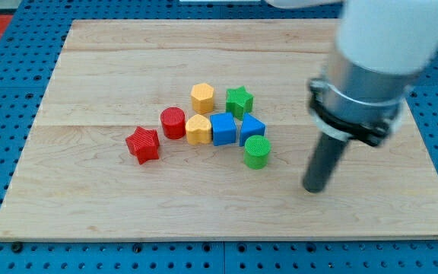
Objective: Move red star a bit up
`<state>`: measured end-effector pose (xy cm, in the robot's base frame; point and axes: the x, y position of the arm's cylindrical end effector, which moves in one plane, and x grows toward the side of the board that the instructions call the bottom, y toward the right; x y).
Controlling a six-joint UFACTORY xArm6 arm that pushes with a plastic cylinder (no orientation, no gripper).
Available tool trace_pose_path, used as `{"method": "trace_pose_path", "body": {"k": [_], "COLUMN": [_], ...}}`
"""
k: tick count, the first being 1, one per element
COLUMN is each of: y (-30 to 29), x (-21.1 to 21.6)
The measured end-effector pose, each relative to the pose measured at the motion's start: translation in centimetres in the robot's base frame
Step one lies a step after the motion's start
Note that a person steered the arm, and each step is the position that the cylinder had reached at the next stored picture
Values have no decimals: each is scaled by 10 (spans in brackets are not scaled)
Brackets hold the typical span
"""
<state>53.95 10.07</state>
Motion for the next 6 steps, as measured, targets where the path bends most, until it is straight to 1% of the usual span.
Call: {"method": "trace_pose_path", "body": {"k": [1,2,3,4,6], "y": [-63,-89,-158,-226,-202], "x": [-7,15,10,-23,-31]}}
